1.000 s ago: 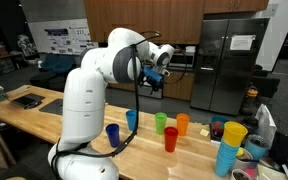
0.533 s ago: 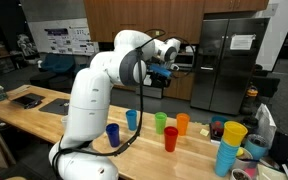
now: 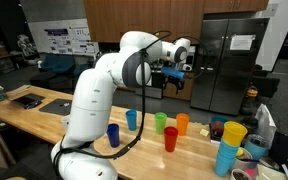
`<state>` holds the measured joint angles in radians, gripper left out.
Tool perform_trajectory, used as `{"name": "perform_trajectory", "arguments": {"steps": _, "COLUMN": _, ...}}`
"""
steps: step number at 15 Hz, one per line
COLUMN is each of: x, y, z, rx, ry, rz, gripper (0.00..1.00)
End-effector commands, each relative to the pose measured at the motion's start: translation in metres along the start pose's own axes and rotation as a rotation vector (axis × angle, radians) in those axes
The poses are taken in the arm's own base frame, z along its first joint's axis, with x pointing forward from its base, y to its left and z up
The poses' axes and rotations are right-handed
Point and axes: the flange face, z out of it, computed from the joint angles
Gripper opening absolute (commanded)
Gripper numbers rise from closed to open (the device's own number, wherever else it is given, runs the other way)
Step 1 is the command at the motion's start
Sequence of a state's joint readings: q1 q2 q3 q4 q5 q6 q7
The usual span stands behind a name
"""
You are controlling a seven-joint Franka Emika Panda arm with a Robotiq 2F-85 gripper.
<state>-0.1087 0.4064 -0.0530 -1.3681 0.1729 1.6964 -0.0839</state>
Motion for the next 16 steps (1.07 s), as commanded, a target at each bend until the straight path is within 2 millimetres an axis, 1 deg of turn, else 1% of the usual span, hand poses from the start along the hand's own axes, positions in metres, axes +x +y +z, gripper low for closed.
{"name": "perform_trajectory", "arguments": {"steps": 1, "x": -0.001, "y": 0.030, "z": 0.008, "rx": -0.018, "ry": -0.002, "rz": 0.020, "gripper": 1.00}}
{"name": "perform_trajectory", "arguments": {"steps": 6, "x": -0.007, "y": 0.050, "z": 0.029, "rx": -0.008, "ry": -0.002, "rz": 0.066, "gripper": 1.00}}
{"name": "perform_trajectory", "arguments": {"steps": 12, "x": -0.014, "y": 0.066, "z": 0.053, "rx": 0.000, "ry": -0.020, "rz": 0.098, "gripper": 1.00}}
{"name": "perform_trajectory", "arguments": {"steps": 15, "x": -0.013, "y": 0.073, "z": 0.061, "rx": -0.009, "ry": -0.013, "rz": 0.112, "gripper": 1.00}}
{"name": "perform_trajectory", "arguments": {"steps": 16, "x": -0.014, "y": 0.078, "z": 0.066, "rx": -0.013, "ry": -0.005, "rz": 0.121, "gripper": 1.00}}
